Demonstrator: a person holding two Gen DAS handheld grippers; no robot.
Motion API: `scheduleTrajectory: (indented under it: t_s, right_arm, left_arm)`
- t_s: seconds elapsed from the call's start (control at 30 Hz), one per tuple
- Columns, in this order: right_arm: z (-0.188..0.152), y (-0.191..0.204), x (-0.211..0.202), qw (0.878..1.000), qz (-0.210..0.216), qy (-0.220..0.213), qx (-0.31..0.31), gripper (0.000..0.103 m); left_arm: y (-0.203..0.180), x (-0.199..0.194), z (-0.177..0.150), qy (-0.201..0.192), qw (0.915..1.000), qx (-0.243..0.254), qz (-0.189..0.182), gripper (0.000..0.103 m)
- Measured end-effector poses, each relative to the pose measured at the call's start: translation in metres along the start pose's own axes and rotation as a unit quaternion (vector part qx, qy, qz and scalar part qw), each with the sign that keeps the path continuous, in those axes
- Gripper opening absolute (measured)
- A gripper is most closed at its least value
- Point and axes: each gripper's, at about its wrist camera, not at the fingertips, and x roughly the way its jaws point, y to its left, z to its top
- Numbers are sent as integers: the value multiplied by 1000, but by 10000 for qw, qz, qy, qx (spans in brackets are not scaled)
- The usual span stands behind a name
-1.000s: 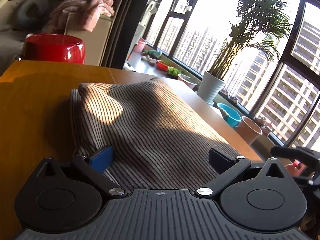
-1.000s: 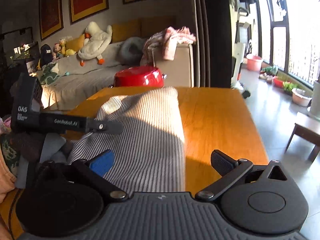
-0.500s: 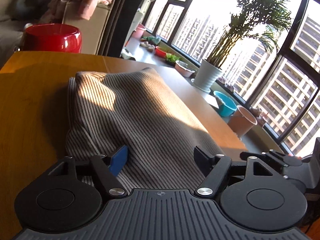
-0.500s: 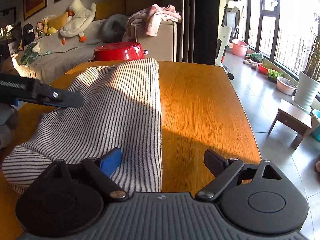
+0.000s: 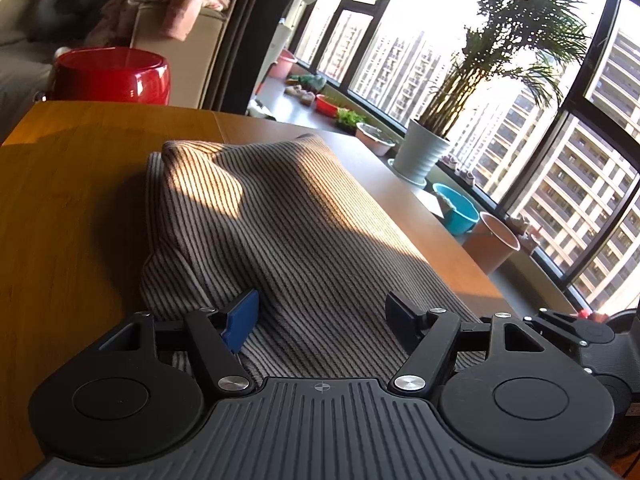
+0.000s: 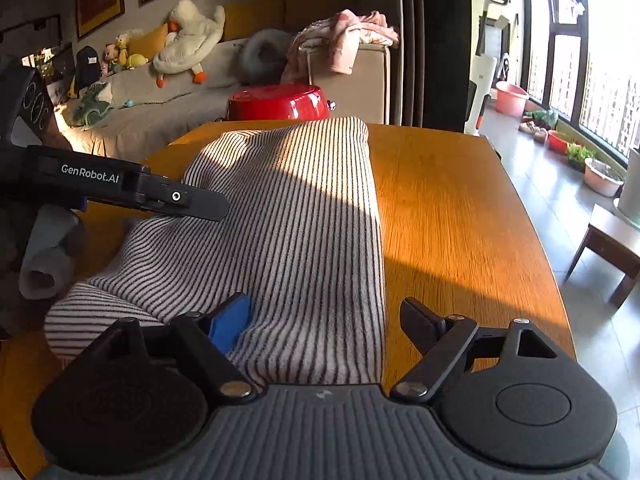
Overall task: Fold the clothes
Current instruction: 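Smooth the folded shirt bundle with the right gripper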
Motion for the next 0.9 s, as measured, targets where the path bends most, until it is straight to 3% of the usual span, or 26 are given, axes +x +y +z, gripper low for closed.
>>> scheduleTrajectory:
  t_s: [0.2, 0.3, 0.43, 0.53, 0.63, 0.9]
  right_arm:
    - [-2, 12, -13, 9995, 209, 66, -213, 83]
    - [2, 17, -20, 9991, 89, -109, -398, 83]
    - [10, 22, -38, 9972, 355, -487, -435, 82]
    - [8, 31, -32, 9964, 516, -356, -579, 82]
    - [-5, 36, -11, 9967, 404, -19, -701, 83]
    - [16, 45, -27, 9933, 366, -370, -1031, 83]
  left_arm:
    - [1, 1, 5, 21, 9998, -149, 133, 83]
    - [2, -3, 6, 75, 9994, -170, 288, 87]
    - [6, -11, 5, 50, 9988, -273, 403, 88]
    - [9, -15, 3, 60, 9981, -375, 484, 88]
    - [12, -18, 1, 89, 9976, -431, 534, 91]
    - [18, -23, -1, 98, 9965, -563, 605, 95]
